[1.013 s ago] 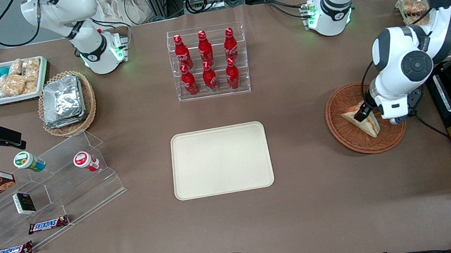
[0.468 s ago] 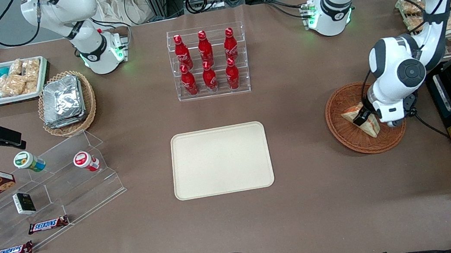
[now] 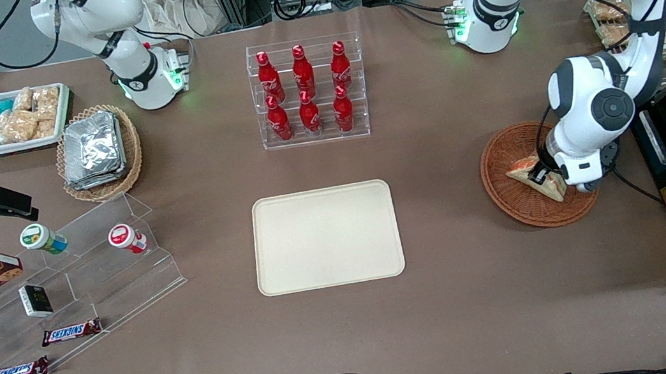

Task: Place sandwich from basket to tray
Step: 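Lift the sandwich out of the basket with the left gripper, then carry the sandwich over the cream tray and lower it, then open the left gripper to release the sandwich on the tray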

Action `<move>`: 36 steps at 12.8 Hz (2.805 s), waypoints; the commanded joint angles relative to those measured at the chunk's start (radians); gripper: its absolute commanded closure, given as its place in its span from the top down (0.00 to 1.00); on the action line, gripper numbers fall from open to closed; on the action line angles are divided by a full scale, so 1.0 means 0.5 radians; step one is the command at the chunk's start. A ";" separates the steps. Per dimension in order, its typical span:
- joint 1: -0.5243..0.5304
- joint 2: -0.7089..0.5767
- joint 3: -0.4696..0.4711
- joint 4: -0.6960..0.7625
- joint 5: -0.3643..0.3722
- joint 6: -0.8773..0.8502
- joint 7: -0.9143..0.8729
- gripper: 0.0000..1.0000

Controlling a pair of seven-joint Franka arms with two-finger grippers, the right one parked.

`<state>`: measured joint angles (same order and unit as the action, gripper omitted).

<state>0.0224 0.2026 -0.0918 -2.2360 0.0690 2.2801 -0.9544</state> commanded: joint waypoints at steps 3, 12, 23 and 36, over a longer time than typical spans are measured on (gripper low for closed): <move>-0.139 0.027 -0.022 0.725 0.015 -0.776 -0.027 0.00; -1.096 0.962 -0.194 1.891 0.037 -1.216 0.433 0.04; -1.149 1.304 -0.200 1.932 0.049 -0.615 0.412 0.70; -0.880 0.456 -0.197 1.363 0.049 -1.204 0.454 1.00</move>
<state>-0.4819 0.6163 -0.1802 -1.3342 0.0983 1.6353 -0.7491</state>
